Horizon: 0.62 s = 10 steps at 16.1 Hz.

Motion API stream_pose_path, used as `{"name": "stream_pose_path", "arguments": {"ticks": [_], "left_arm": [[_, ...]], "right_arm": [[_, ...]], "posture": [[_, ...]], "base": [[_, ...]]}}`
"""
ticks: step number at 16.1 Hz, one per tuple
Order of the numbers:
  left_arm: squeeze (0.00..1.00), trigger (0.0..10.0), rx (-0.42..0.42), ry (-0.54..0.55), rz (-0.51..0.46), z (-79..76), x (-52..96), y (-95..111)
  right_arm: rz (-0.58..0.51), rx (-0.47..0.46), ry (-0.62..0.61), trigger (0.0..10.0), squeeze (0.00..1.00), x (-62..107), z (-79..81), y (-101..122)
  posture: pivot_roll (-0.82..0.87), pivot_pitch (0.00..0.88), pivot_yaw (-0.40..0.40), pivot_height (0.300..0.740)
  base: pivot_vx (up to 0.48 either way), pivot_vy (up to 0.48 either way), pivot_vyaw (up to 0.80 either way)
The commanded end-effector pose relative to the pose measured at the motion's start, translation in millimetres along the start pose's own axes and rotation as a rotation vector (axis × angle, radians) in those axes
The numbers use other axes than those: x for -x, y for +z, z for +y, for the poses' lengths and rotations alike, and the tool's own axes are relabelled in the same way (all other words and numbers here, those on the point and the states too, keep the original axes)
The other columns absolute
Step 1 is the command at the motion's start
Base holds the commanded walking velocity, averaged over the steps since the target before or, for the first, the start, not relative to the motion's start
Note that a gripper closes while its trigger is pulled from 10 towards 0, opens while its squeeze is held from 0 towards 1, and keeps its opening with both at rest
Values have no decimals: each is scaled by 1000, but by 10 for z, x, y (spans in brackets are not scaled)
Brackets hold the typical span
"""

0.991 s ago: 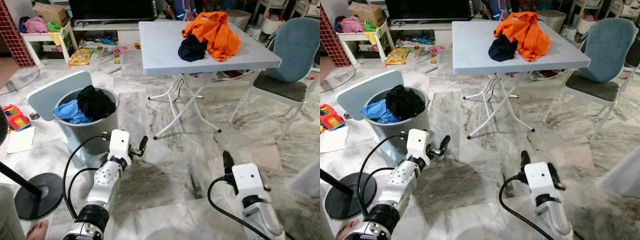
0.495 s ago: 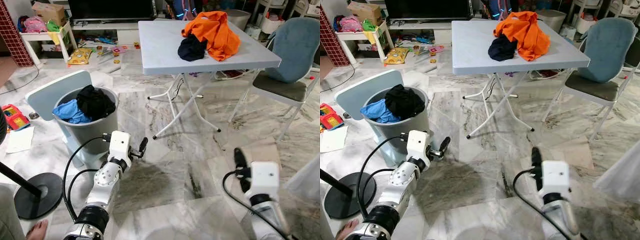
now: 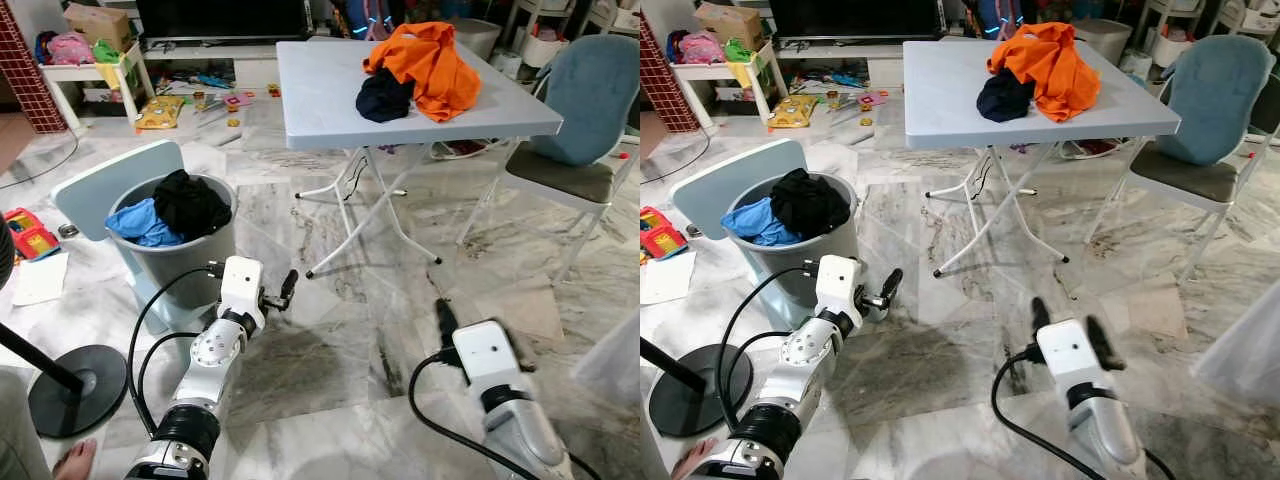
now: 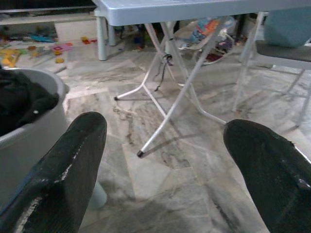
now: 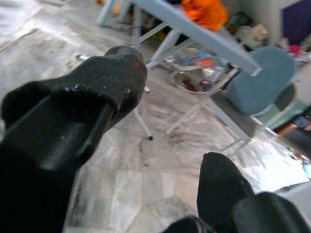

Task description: Hang hanger

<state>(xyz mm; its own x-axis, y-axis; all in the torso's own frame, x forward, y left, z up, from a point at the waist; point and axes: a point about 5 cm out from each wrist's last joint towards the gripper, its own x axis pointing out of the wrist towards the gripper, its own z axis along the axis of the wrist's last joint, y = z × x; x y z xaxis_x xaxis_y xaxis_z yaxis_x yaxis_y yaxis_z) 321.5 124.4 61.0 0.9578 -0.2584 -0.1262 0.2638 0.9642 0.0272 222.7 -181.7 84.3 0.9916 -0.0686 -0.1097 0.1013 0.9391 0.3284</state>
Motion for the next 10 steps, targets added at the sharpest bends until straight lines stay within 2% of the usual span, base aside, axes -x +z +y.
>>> {"name": "stream_pose_path", "arguments": {"ticks": [1, 5, 10], "left_arm": [[0, 10000, -19, 12, -4, 13, -17, 24], [0, 10000, -18, -8, -3, -17, -31, 28], [0, 10000, -19, -15, 2, -19, -32, 24]], "right_arm": [[-33, 4, -17, 10000, 0, 10, -21, 65], [-35, 40, -18, 10000, 0, 0, -15, 39], [-31, 34, -12, 10000, 0, -8, 17, 12]], "posture": [[40, 0, -33, 740], [36, 0, -28, 740], [42, 0, -27, 740]], "base": [[0, 0, 0], [0, 0, 0], [0, 0, 0]]}}
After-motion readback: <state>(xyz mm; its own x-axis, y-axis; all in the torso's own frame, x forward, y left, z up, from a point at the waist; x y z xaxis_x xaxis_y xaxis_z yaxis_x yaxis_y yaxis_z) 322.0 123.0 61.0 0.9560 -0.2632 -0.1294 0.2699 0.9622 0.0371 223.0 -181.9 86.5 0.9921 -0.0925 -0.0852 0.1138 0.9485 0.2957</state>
